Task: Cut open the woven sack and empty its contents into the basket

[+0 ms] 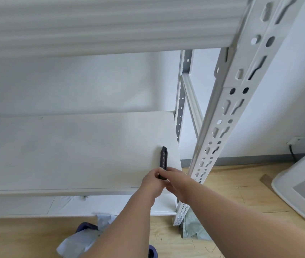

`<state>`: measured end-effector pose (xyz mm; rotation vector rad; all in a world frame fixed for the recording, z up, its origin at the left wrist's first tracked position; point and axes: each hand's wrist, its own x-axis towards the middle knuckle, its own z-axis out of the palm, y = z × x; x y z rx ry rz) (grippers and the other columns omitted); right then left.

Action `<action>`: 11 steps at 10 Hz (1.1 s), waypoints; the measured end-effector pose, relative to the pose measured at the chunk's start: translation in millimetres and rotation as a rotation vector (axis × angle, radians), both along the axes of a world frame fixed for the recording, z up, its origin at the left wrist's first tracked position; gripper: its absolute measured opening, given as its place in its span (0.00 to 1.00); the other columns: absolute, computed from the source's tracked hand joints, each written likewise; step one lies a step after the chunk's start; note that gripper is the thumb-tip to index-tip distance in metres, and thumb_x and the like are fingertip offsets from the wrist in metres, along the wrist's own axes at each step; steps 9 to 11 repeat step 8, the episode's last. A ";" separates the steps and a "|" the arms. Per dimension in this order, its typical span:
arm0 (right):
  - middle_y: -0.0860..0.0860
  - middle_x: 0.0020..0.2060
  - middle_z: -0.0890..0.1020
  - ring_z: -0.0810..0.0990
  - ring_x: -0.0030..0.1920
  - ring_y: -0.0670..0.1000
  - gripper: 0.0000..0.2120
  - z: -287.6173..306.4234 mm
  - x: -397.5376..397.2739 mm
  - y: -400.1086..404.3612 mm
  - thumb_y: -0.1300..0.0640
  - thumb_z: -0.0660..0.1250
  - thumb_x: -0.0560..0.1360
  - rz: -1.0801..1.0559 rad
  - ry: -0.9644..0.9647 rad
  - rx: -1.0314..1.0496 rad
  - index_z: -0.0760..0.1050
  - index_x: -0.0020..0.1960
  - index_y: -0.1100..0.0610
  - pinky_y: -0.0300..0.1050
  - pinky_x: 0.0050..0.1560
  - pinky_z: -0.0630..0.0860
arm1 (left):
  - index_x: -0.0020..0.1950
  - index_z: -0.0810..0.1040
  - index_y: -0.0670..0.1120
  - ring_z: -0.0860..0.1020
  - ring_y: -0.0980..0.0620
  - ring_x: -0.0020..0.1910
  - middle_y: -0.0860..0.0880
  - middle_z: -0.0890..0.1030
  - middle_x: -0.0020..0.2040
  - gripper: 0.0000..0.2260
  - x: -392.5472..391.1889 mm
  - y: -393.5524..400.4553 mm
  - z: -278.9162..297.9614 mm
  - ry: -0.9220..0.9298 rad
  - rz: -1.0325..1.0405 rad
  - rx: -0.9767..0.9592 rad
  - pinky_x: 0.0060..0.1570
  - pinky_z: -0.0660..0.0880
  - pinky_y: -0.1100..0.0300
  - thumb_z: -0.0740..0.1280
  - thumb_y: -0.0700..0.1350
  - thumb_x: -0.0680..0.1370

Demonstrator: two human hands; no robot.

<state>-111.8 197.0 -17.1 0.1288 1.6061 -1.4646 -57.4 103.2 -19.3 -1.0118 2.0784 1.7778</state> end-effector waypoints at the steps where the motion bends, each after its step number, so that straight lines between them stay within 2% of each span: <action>1: 0.51 0.55 0.79 0.76 0.54 0.48 0.16 -0.5 -1.8 1.2 0.52 0.65 0.79 -0.023 0.039 -0.018 0.72 0.65 0.55 0.39 0.57 0.69 | 0.59 0.79 0.51 0.78 0.48 0.55 0.47 0.82 0.55 0.16 -0.8 -2.5 -0.9 0.024 -0.033 0.018 0.51 0.73 0.58 0.65 0.35 0.76; 2: 0.50 0.60 0.76 0.71 0.65 0.49 0.29 0.8 -1.6 5.5 0.50 0.65 0.79 -0.004 0.068 0.016 0.62 0.75 0.58 0.41 0.67 0.62 | 0.63 0.77 0.51 0.78 0.48 0.59 0.49 0.82 0.56 0.18 2.5 -1.2 -1.6 0.015 -0.073 -0.003 0.58 0.73 0.54 0.64 0.36 0.76; 3: 0.49 0.73 0.68 0.66 0.72 0.51 0.45 -2.7 3.5 6.4 0.36 0.70 0.65 0.021 0.085 0.070 0.60 0.77 0.51 0.51 0.74 0.61 | 0.66 0.75 0.50 0.78 0.47 0.60 0.48 0.80 0.59 0.18 6.3 2.6 -3.3 0.001 -0.052 0.005 0.56 0.74 0.55 0.65 0.39 0.76; 4: 0.50 0.70 0.72 0.72 0.66 0.52 0.44 -10.3 8.2 6.1 0.34 0.67 0.62 -0.013 0.116 0.122 0.64 0.75 0.49 0.51 0.66 0.71 | 0.68 0.74 0.49 0.78 0.46 0.60 0.46 0.78 0.62 0.20 8.0 2.4 -4.6 -0.010 0.025 -0.025 0.59 0.75 0.55 0.67 0.40 0.76; 5: 0.51 0.69 0.72 0.74 0.64 0.52 0.39 -9.3 8.3 3.9 0.37 0.66 0.69 -0.031 0.105 0.088 0.64 0.75 0.51 0.47 0.61 0.73 | 0.65 0.77 0.49 0.78 0.46 0.59 0.47 0.81 0.57 0.17 6.1 2.4 -5.3 0.007 -0.027 -0.009 0.63 0.75 0.50 0.65 0.39 0.77; 6: 0.51 0.71 0.71 0.73 0.66 0.50 0.32 1.4 8.3 7.4 0.42 0.65 0.76 -0.041 0.083 0.045 0.63 0.75 0.54 0.44 0.66 0.69 | 0.67 0.75 0.48 0.77 0.50 0.60 0.50 0.80 0.60 0.18 7.0 3.0 -2.8 0.048 -0.038 0.018 0.63 0.72 0.54 0.65 0.38 0.78; 7: 0.49 0.69 0.71 0.70 0.67 0.48 0.24 5.9 11.4 15.4 0.46 0.63 0.79 -0.049 0.074 0.023 0.66 0.73 0.53 0.44 0.69 0.67 | 0.76 0.65 0.48 0.71 0.48 0.68 0.49 0.72 0.71 0.25 11.9 3.9 -0.9 0.034 0.000 0.012 0.64 0.67 0.56 0.64 0.39 0.79; 8: 0.49 0.68 0.70 0.68 0.69 0.48 0.18 15.1 21.8 23.6 0.46 0.63 0.79 -0.031 0.087 0.031 0.71 0.67 0.51 0.48 0.72 0.66 | 0.78 0.59 0.48 0.66 0.47 0.74 0.48 0.63 0.77 0.27 22.5 6.0 7.6 0.021 0.020 -0.056 0.65 0.64 0.56 0.63 0.41 0.80; 11: 0.49 0.68 0.70 0.68 0.69 0.48 0.18 15.1 21.8 23.6 0.46 0.63 0.79 -0.031 0.087 0.031 0.71 0.67 0.51 0.48 0.72 0.66 | 0.78 0.59 0.48 0.66 0.47 0.74 0.48 0.63 0.77 0.27 22.5 6.0 7.6 0.021 0.020 -0.056 0.65 0.64 0.56 0.63 0.41 0.80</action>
